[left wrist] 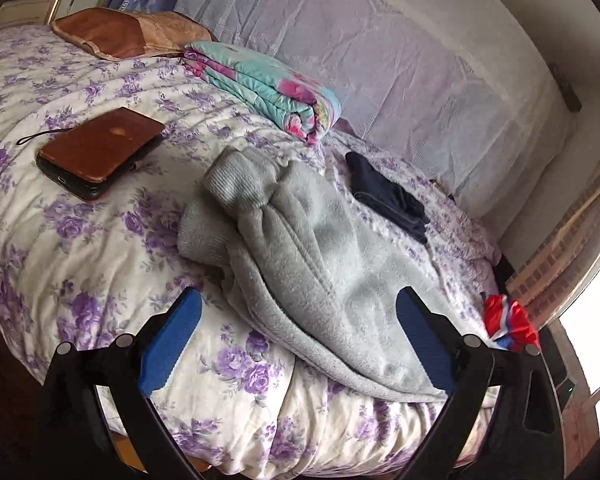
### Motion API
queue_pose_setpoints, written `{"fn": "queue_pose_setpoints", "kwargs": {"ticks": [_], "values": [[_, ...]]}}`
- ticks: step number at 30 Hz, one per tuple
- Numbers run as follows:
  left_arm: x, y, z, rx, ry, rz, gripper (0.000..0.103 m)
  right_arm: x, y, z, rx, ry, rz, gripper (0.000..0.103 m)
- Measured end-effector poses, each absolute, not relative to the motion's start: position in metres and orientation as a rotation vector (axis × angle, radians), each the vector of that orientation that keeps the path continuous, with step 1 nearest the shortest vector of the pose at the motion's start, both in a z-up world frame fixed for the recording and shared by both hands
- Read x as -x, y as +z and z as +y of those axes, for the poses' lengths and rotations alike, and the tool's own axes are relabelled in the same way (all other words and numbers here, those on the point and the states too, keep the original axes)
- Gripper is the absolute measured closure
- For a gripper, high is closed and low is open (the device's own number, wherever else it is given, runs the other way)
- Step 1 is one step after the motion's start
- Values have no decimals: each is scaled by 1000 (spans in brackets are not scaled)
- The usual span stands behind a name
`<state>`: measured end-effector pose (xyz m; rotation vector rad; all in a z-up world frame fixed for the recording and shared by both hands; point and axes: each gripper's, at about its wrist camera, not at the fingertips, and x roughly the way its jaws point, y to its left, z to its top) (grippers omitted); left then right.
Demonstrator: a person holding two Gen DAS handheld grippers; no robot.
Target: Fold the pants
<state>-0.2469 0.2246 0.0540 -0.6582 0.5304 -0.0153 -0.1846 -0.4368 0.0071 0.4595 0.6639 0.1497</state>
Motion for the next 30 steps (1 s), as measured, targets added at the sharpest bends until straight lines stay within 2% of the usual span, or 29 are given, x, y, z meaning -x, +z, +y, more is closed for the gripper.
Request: {"fn": "queue_pose_setpoints", "kwargs": {"ticks": [6,14,21,25,30], "values": [[221,74,220,652,-89,549,8,195,3,-427,-535,233,654,36],[181,45,221,778,-129,630,8,201,9,-423,-556,257,636,36],[184,38,208,692,-89,681,8,200,4,-421,-575,269,661,36],[195,26,215,759,-114,678,8,199,4,-422,-590,279,662,36],[176,28,206,720,-91,666,8,197,-3,-423,-614,274,687,36]]}}
